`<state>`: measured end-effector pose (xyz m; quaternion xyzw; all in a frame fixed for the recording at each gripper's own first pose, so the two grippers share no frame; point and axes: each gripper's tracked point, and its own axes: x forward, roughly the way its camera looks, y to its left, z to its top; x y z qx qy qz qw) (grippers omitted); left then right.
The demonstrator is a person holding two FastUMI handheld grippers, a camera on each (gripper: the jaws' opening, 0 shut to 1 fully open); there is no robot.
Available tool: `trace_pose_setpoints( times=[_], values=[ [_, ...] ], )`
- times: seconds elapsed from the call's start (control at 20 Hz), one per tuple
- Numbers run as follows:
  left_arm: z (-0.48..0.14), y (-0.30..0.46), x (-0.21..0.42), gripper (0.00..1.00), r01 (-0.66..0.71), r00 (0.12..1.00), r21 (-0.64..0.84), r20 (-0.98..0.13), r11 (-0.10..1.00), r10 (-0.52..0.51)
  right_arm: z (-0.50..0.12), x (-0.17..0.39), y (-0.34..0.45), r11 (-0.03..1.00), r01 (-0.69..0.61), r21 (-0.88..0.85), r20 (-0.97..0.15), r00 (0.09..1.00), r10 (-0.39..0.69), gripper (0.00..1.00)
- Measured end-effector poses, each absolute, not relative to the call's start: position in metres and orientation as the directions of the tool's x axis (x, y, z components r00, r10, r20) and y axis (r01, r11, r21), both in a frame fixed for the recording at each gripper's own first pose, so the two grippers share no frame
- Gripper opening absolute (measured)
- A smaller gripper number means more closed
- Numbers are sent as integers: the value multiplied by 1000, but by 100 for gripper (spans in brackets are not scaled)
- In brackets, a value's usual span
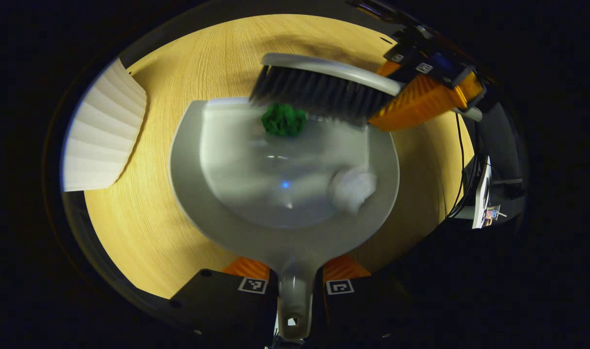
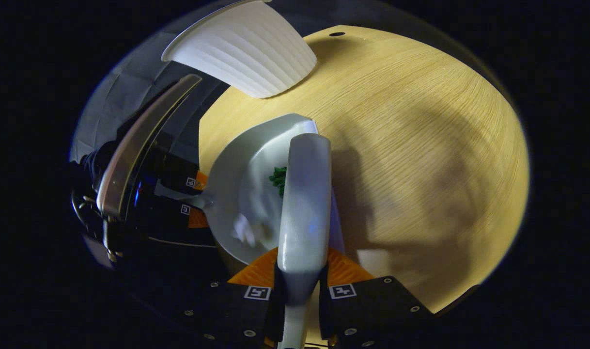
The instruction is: Pick up the small broom and dustpan from the desktop, sweep the trash into the dustpan with the broom, and then empty the trash into the garbage bin.
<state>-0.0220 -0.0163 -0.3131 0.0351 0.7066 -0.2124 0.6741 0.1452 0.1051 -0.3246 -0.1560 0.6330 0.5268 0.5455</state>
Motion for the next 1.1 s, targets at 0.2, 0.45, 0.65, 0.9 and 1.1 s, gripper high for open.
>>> trace_pose_setpoints(
  times=[0.2, 0.45, 0.65, 0.9, 1.1],
  values=[
    [-317, -17, -27, 30, 349, -70, -246, -969, 905, -236, -318, 133, 105, 441, -743, 504, -848, -328, 417, 29],
    [-315, -18, -30, 30, 291, -12, -240, -969, 926, -248, -311, 163, 93, 676, -611, 411, -878, -67, 473, 29],
    [-312, -31, -32, 30, 197, -13, -241, -970, 950, -244, -336, 164, 74, 869, -390, 304, -930, 77, 360, 33],
    [-307, -44, -24, 30, 119, 14, -250, -967, 961, -254, -372, 136, 74, 974, -131, 187, -971, 125, 203, 29],
    [-297, -38, -27, 30, 169, 84, -295, -946, 940, -312, -407, 107, 73, 987, -43, 153, -978, 136, 158, 29]
  ],
)
